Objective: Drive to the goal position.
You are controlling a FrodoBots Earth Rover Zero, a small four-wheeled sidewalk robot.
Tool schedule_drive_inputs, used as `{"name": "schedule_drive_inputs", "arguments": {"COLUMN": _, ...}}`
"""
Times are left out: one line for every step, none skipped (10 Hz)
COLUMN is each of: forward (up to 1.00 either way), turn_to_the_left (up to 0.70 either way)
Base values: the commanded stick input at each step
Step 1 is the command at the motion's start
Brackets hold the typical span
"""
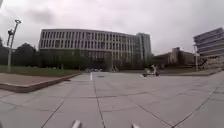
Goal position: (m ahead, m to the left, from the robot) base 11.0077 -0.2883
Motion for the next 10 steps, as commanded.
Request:
{"name": "schedule_drive_inputs", "arguments": {"forward": 0.7, "turn_to_the_left": 0.0}}
{"name": "schedule_drive_inputs", "arguments": {"forward": 0.7, "turn_to_the_left": 0.0}}
{"name": "schedule_drive_inputs", "arguments": {"forward": 0.7, "turn_to_the_left": 0.0}}
{"name": "schedule_drive_inputs", "arguments": {"forward": 0.7, "turn_to_the_left": 0.0}}
{"name": "schedule_drive_inputs", "arguments": {"forward": 0.7, "turn_to_the_left": 0.0}}
{"name": "schedule_drive_inputs", "arguments": {"forward": 0.7, "turn_to_the_left": 0.0}}
{"name": "schedule_drive_inputs", "arguments": {"forward": 0.7, "turn_to_the_left": 0.0}}
{"name": "schedule_drive_inputs", "arguments": {"forward": 0.7, "turn_to_the_left": 0.0}}
{"name": "schedule_drive_inputs", "arguments": {"forward": 0.7, "turn_to_the_left": 0.0}}
{"name": "schedule_drive_inputs", "arguments": {"forward": 0.7, "turn_to_the_left": 0.0}}
